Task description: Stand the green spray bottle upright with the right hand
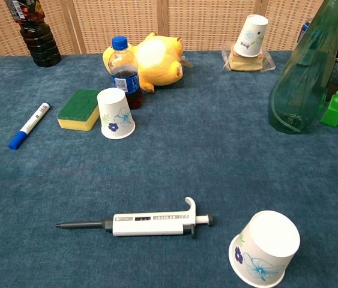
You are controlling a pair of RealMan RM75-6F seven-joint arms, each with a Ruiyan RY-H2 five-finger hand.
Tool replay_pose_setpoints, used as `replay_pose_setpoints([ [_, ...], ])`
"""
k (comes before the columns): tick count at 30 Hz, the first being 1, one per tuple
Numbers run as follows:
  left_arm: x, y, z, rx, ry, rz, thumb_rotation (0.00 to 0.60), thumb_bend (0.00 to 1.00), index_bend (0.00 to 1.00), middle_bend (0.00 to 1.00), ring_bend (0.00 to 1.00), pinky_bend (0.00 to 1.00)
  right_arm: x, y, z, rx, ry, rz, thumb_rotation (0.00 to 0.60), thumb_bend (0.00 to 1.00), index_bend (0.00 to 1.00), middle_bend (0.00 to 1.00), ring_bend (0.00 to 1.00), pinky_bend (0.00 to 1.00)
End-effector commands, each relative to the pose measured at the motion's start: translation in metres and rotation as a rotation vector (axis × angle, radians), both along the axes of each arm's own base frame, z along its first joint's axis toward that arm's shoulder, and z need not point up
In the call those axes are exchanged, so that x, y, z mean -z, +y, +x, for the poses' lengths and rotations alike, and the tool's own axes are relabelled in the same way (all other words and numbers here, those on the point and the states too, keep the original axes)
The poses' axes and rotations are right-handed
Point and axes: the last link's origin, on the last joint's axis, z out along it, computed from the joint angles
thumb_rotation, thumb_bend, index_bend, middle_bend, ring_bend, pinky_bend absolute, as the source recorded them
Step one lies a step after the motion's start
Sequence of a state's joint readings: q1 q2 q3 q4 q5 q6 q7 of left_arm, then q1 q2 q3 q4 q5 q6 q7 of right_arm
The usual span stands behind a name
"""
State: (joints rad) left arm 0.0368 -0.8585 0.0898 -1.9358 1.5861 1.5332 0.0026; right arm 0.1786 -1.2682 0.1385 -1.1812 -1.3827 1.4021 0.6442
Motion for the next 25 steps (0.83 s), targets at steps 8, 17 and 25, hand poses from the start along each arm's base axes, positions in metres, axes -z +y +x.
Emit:
replay_pose_setpoints([
  [8, 0.000, -0.018, -0.020, -0.096, -0.043, 0.018, 0.528, 0.24, 0.40, 0.34, 0.28, 0.18, 0.008, 0.014, 0.028, 0.014, 0.419, 0.091, 0.267, 0.49, 0.00, 0.13, 0.00, 0.00],
  [17, -0.004, -0.021, -0.027, -0.108, -0.046, 0.028, 0.531, 0.24, 0.40, 0.34, 0.28, 0.18, 0.011, 0.023, 0.038, 0.032, 0.437, 0.104, 0.280, 0.45, 0.00, 0.13, 0.00, 0.00],
  [25, -0.002, -0.018, -0.026, -0.090, -0.060, 0.020, 0.532, 0.24, 0.40, 0.34, 0.28, 0.18, 0.015, 0.030, 0.044, 0.041, 0.424, 0.119, 0.279, 0.45, 0.00, 0.13, 0.00, 0.00],
])
